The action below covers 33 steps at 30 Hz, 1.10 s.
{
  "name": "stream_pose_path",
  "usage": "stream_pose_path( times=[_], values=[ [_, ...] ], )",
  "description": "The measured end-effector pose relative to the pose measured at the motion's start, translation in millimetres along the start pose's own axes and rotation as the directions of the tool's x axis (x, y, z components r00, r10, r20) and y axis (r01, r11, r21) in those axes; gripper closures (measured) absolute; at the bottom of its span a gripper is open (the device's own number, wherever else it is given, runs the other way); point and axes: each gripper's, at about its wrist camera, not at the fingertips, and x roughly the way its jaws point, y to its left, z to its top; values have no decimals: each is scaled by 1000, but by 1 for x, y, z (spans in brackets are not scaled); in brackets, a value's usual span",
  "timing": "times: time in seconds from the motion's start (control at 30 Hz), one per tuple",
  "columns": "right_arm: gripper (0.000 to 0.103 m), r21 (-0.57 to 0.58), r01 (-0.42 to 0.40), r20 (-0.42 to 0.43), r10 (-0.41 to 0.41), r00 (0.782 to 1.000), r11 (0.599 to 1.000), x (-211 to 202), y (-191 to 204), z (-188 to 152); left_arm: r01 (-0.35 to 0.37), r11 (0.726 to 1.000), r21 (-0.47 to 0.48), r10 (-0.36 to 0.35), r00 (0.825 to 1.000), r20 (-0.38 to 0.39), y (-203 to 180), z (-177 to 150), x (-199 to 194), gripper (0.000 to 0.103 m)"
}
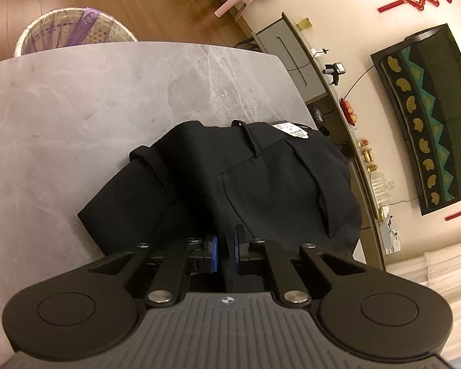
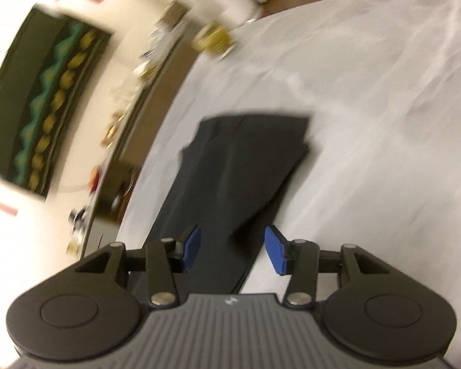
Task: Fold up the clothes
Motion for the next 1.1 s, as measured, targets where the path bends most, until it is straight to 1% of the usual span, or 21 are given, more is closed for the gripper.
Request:
stream_pose_path(
  times=[0.17,0.2,0.27,0.3,0.33,0.37,0.47,0.5,0.53,0.57,0.63,0.67,0.73,0.77,0.83,0.87,0.9,0.93,0.97,1.03,1.1],
  values=[
    [56,-73,13,-109,-21,994,997,41,12,14,-6,1000,17,6,1000,-3,-4,-1,3,96],
    [59,-92,29,-116,-40,992,995,45,14,15,-9,1000,24,9,1000,-6,-5,-2,4,96],
    [72,-124,75,-120,-90,989,989,48,16,21,-24,999,48,24,1000,-14,-7,-3,7,96],
    [92,-147,90,-116,-108,987,985,49,19,23,-38,997,64,39,999,-9,-8,-4,8,96],
    [101,-182,96,-104,-116,988,979,49,25,24,-53,996,75,53,999,5,-8,-4,7,96],
    [102,-212,87,-89,-108,990,973,45,29,24,-67,994,81,65,998,23,-8,-4,5,96],
    [103,-282,10,-32,-20,999,959,22,40,22,-95,994,53,91,993,69,0,-1,-2,97],
    [102,-306,-14,-14,11,1000,952,14,44,22,-94,994,56,91,993,69,0,-1,-3,97],
    [93,-330,-38,3,41,999,943,6,48,21,-94,994,59,90,994,69,0,0,-3,97],
    [88,-315,-57,-7,57,998,947,3,44,21,-94,994,63,89,994,69,0,0,-3,97],
    [53,-171,-71,-96,56,994,983,8,14,24,-87,993,77,83,995,51,-3,-1,1,97],
    [48,-110,-79,-147,62,987,991,13,2,23,-85,993,81,81,996,43,-5,-1,3,97],
    [48,-80,-79,-229,59,972,994,29,-8,17,-85,992,93,82,996,35,-9,-2,7,97],
    [51,-94,-75,-241,51,969,993,35,-8,14,-86,991,98,83,996,34,-11,-3,9,97],
    [51,-113,-71,-243,42,969,991,41,-3,13,-88,990,109,85,996,33,-14,-4,11,97],
    [53,-121,-63,-230,34,973,991,43,1,14,-89,989,114,85,996,33,-14,-4,12,97],
    [61,-128,-48,-208,20,978,991,47,5,16,-88,989,118,85,996,33,-14,-5,12,97],
    [85,-148,-30,-192,1,981,989,51,10,18,-87,989,120,84,996,32,-13,-5,12,97],
    [96,-185,-21,-171,-11,985,983,53,18,19,-87,989,122,84,996,32,-12,-5,12,97],
    [100,-277,-25,-112,-7,994,961,52,36,20,-86,989,123,83,996,30,-10,-5,11,97],
    [101,-379,-74,-36,66,997,922,37,57,18,-80,989,124,78,997,26,-9,-7,8,97]
  ],
)
